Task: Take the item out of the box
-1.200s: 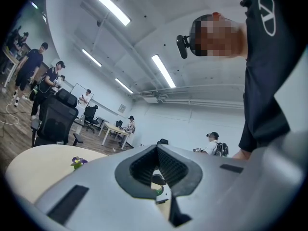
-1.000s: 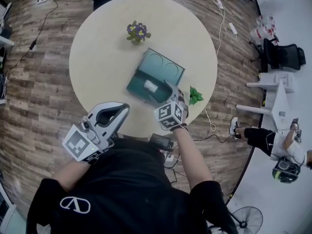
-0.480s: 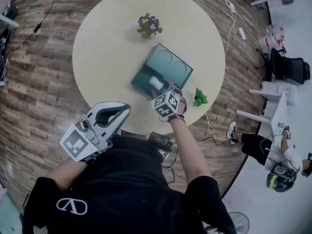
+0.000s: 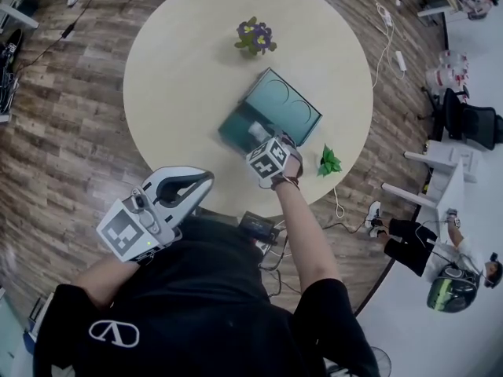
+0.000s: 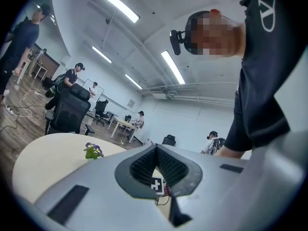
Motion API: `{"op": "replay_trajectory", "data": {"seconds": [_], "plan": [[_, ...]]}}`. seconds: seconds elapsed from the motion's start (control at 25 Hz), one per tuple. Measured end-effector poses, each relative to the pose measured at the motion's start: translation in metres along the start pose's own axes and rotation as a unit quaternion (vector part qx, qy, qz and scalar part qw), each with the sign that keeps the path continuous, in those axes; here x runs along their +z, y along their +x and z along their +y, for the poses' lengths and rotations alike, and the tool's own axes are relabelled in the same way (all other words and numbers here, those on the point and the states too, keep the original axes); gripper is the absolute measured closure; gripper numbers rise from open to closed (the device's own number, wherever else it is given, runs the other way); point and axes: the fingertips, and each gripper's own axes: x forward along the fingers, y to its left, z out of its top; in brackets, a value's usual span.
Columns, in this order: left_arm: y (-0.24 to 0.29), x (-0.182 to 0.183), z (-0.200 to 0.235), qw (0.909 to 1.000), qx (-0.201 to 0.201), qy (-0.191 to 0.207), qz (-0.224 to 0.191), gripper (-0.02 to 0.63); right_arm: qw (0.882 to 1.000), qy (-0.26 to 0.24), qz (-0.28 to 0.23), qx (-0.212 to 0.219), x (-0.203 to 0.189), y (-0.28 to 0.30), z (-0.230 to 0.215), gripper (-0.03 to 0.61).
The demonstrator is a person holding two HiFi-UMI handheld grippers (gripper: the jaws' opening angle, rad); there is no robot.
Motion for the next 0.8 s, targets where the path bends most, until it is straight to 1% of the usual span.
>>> {"op": "replay_trajectory", "data": {"seconds": [0.36,0.6,0.68,0.8], "plan": [[0.001,-0.005,-0.001,1.0,-0.003,-0.005,0.003,0.609,0.999,0.002,0.047,0.026,-0.014,0.022,0.004,0.342],[-0.002,-0.01,-0.003,0.9999,-0.005,-0.014,0.007,0.609,0.998,0.002,0.062,0.032,-0.015,0.029,0.006,0.367],[-0.002,-0.011,-0.003,0.9998,-0.005,-0.015,0.007,0.609,0.997,0.001,0.066,0.033,-0.017,0.032,0.007,0.396],[-0.003,-0.01,-0.002,0.9999,-0.005,-0.012,0.007,0.609,0.997,0.0,0.068,0.031,-0.017,0.033,0.008,0.396]]}}
